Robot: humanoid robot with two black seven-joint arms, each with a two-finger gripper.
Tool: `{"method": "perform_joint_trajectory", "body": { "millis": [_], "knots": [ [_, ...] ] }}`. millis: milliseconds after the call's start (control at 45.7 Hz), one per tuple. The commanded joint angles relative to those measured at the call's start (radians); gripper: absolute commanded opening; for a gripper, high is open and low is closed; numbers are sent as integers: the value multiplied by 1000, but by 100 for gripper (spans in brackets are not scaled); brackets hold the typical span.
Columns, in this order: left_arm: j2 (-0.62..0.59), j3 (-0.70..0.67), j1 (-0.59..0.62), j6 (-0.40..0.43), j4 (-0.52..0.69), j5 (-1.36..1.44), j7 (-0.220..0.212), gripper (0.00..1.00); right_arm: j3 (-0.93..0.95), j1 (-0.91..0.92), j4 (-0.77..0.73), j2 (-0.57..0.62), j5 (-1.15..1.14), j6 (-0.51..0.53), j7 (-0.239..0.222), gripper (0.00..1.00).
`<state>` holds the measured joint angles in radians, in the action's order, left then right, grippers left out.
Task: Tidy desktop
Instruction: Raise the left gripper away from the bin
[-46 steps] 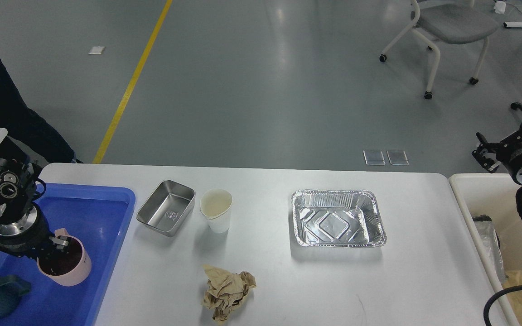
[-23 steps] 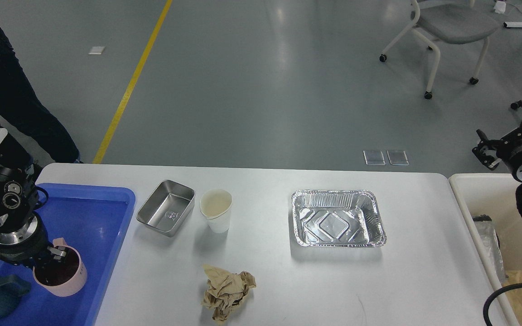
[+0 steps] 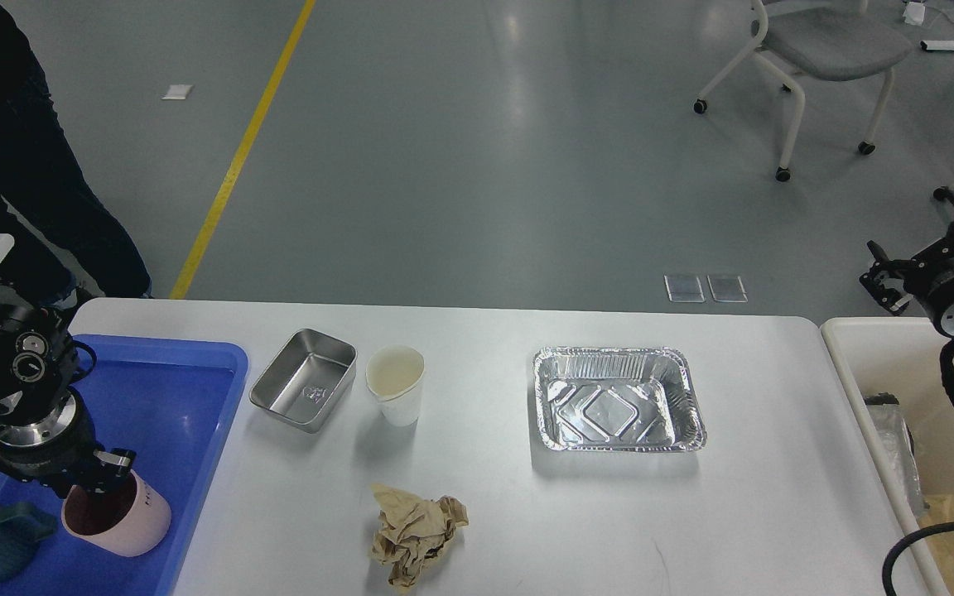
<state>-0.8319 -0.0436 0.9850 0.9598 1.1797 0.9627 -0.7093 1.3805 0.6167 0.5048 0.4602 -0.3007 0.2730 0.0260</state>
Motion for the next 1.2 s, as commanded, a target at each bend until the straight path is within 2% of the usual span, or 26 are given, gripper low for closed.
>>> {"method": "perform_joint_trajectory", "body": {
  "millis": [0, 219, 241, 394, 547, 700, 788, 897, 963, 1051, 1182],
  "knots": [
    [-9, -35, 12, 0, -8, -13, 8, 65, -1, 2, 0, 0, 0, 0, 0, 100],
    [-9, -231, 4, 0, -17, -31, 11, 73, -1, 2, 1, -3, 0, -2, 0, 100],
    [-3, -295, -3, 0, -28, -69, 11, 73, -1, -2, 1, -3, 0, -1, 0, 100],
    [16, -447, -49, 0, -81, -260, 10, 74, -1, -8, 3, -2, 0, 3, 0, 100],
    [22, -620, -68, 0, -83, -395, 16, 74, -3, -12, 3, 0, 0, 6, 0, 100],
    [45, -855, -193, 0, -83, -489, 17, 74, -5, -32, 3, 0, 0, 15, 0, 100],
    [146, -1022, -265, 0, -83, -486, 17, 74, -5, -44, 3, 2, 0, 15, 0, 100],
    [289, -1238, -322, -68, -83, -461, 19, 74, -5, -46, 4, -2, 0, 15, 0, 100],
    [374, -1357, -356, -137, -87, -427, 21, 74, -5, -46, 3, -2, 0, 12, 0, 100],
    [459, -1461, -420, -217, -92, -337, 21, 77, -5, -48, 3, -2, -1, 12, 0, 100],
    [539, -1610, -439, -285, -95, -280, 31, 79, -14, -55, 1, -2, -2, 12, -1, 100]
  ]
}}
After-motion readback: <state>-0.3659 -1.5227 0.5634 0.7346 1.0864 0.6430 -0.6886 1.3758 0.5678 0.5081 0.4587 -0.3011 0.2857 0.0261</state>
